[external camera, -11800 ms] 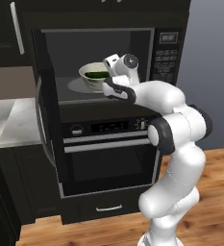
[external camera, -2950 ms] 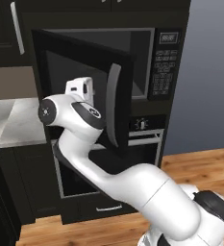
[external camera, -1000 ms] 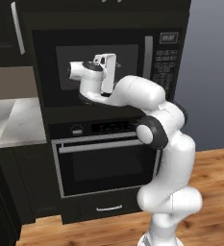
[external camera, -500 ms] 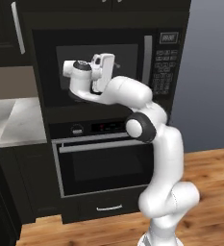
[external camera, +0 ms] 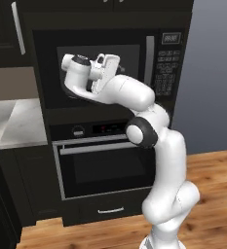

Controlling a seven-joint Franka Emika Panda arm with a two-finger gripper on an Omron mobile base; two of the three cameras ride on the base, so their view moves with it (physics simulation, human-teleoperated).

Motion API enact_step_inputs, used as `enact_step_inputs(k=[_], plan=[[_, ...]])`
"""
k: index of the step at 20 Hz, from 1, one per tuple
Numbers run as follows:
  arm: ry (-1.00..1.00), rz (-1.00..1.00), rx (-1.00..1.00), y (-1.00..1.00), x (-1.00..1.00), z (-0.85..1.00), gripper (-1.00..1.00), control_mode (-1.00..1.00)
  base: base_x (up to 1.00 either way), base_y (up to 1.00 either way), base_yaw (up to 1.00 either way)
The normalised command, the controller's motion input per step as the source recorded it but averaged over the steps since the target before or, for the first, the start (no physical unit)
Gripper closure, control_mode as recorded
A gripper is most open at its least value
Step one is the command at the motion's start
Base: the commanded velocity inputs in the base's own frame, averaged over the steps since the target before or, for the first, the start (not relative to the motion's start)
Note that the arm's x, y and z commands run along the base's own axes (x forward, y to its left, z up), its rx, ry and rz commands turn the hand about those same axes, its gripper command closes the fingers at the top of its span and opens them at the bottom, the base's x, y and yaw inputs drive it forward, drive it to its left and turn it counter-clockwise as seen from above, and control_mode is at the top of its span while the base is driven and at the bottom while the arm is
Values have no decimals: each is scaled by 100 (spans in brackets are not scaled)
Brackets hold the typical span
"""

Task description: Pick the cucumber from the sink and place it in the bowl. Then pick the bowl and place it in the microwave. Then close the microwave door and press the start button.

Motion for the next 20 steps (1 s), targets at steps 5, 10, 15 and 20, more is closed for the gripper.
enact_step_inputs(k=[5, 10, 15, 20], plan=[[0, 24, 7, -49, -100, -2, -100, -100, 0, 0, 0], [0, 32, 0, -50, -100, -19, -100, -100, 0, 0, 0], [0, 35, 0, -73, -100, -17, -100, -100, 0, 0, 0], [-4, 37, 0, -99, -27, 0, -100, -100, 0, 0, 0]])
